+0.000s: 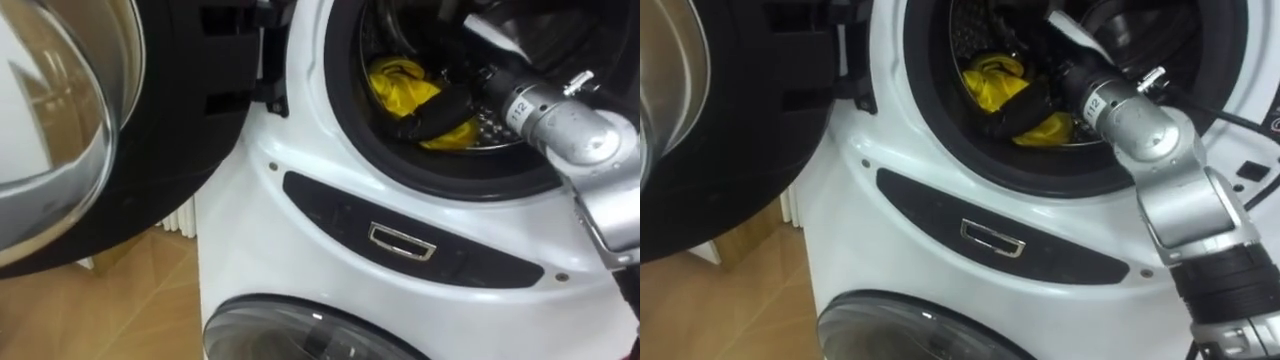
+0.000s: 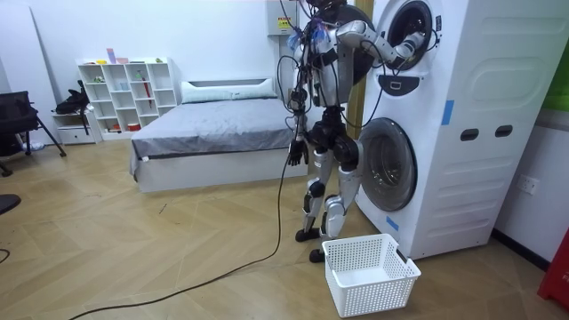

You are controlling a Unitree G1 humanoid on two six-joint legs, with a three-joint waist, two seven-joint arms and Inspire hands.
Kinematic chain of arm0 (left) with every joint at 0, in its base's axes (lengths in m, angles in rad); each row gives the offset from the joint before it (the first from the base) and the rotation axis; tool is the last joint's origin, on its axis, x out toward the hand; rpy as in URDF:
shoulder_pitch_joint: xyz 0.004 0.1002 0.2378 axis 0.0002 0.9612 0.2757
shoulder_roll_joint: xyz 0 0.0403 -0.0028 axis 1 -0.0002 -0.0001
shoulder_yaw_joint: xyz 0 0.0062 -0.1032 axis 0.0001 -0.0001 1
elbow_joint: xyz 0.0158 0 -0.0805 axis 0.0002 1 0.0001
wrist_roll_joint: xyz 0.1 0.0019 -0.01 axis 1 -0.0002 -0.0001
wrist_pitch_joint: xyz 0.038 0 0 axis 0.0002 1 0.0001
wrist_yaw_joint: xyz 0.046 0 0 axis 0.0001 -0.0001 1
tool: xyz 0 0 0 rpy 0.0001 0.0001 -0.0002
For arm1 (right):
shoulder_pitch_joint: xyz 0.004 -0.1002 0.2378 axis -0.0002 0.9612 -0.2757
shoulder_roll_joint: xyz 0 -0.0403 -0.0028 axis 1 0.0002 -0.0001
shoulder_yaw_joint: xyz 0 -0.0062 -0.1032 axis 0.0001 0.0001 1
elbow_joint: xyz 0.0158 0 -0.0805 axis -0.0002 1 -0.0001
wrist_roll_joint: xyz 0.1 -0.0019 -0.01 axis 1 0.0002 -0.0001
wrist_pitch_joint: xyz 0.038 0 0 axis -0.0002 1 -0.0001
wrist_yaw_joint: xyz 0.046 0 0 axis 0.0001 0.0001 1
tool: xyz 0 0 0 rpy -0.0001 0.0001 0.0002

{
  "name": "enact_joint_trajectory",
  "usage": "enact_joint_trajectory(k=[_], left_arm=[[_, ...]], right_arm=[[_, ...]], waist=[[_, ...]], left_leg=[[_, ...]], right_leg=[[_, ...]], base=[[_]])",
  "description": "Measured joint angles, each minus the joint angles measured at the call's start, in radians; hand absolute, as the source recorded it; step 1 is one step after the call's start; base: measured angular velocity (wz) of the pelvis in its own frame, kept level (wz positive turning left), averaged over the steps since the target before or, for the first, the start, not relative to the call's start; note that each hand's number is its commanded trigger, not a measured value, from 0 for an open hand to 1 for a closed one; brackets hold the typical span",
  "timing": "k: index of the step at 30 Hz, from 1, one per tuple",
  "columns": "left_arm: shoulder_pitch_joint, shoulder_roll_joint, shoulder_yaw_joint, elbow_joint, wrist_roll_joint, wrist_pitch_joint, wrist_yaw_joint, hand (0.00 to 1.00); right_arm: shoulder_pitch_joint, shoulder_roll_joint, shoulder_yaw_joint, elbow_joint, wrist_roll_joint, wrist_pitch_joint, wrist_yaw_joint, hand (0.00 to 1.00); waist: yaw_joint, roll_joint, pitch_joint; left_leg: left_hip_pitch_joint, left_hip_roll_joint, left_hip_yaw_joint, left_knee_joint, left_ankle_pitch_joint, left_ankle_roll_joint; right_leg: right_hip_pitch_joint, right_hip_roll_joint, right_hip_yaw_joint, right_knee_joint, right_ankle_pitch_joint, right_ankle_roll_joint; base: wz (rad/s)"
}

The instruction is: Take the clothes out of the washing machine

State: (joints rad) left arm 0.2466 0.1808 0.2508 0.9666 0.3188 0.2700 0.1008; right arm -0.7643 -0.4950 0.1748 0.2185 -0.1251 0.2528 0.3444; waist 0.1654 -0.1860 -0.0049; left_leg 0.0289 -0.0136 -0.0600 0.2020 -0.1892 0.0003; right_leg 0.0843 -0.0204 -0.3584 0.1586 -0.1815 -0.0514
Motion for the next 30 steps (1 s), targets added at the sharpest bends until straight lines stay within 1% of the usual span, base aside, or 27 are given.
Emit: enact_joint_trajectory(k=[2,4,6,7,11,13,16,20,26,30], left_arm=[[-0.01,0.004,-0.001,0.0,0.0,0.011,0.002,0.0],[-0.021,0.006,-0.008,0.0,-0.001,0.011,0.002,0.0],[-0.023,0.007,-0.023,0.0,-0.001,0.011,0.0,0.0],[-0.027,0.008,-0.023,0.0,-0.001,0.009,0.0,0.0],[-0.041,0.014,-0.026,0.0,-0.001,0.009,0.0,0.0],[-0.042,0.021,-0.04,0.0,-0.001,0.009,0.0,0.0],[-0.045,0.025,-0.041,0.0,-0.001,0.009,-0.001,0.0],[-0.045,0.03,-0.048,-0.003,0.0,0.012,-0.004,0.0],[-0.051,0.034,-0.05,-0.005,0.001,0.014,-0.003,0.0],[-0.054,0.036,-0.05,-0.005,0.001,0.019,-0.003,0.0]], right_arm=[[0.002,-0.003,0.0,-0.015,-0.045,0.012,0.039,0.0],[0.018,-0.008,0.001,-0.039,-0.095,0.012,0.072,0.0],[0.034,-0.008,0.006,-0.04,-0.162,0.013,0.106,0.0],[0.043,-0.008,0.01,-0.04,-0.213,0.023,0.133,0.0],[0.045,-0.008,0.031,-0.046,-0.27,0.024,0.212,0.0],[0.045,-0.008,0.032,-0.045,-0.287,0.028,0.228,0.0],[0.046,-0.008,0.032,-0.047,-0.331,0.031,0.253,0.0],[0.064,-0.008,0.032,-0.079,-0.376,0.036,0.272,0.0],[0.075,-0.008,0.029,-0.121,-0.394,0.053,0.29,0.0],[0.076,-0.01,0.025,-0.132,-0.394,0.055,0.302,0.0]], waist=[[0.0,-0.007,-0.0051],[0.001,-0.009,-0.0059],[0.003,-0.009,-0.0035],[0.004,-0.01,-0.0029],[0.011,-0.017,0.0014],[0.017,-0.021,0.0037],[0.03,-0.026,0.0061],[0.033,-0.024,0.0076],[0.033,-0.018,0.0106],[0.032,-0.016,0.0107]], left_leg=[[0.005,0.0,0.001,-0.003,0.0,0.001],[0.021,0.002,0.001,-0.007,-0.002,0.004],[0.037,0.002,0.002,-0.016,-0.004,0.006],[0.04,0.002,0.001,-0.02,-0.004,0.007],[0.047,0.002,0.005,-0.019,-0.005,0.007],[0.051,0.002,0.007,-0.02,-0.005,0.008],[0.053,0.002,0.011,-0.017,-0.007,0.009],[0.051,0.001,0.017,-0.012,-0.01,0.013],[0.052,0.0,0.029,-0.013,-0.012,0.016],[0.053,0.0,0.031,-0.015,-0.013,0.018]], right_leg=[[0.004,0.001,0.001,-0.001,0.0,0.0],[0.018,0.002,0.001,-0.001,0.0,0.0],[0.037,0.003,0.003,-0.002,0.0,0.001],[0.04,0.003,0.003,-0.003,0.0,0.001],[0.044,0.003,0.008,-0.002,0.0,0.001],[0.044,0.003,0.009,-0.002,0.0,0.001],[0.044,0.004,0.013,-0.004,0.001,0.002],[0.043,0.005,0.017,-0.006,0.003,0.005],[0.039,0.005,0.03,-0.007,0.005,0.009],[0.038,0.006,0.033,-0.007,0.005,0.01]], base=[[0.0],[0.0],[0.0],[-0.04],[-0.03],[-0.02],[-0.03],[-0.02],[-0.06],[-0.01]])
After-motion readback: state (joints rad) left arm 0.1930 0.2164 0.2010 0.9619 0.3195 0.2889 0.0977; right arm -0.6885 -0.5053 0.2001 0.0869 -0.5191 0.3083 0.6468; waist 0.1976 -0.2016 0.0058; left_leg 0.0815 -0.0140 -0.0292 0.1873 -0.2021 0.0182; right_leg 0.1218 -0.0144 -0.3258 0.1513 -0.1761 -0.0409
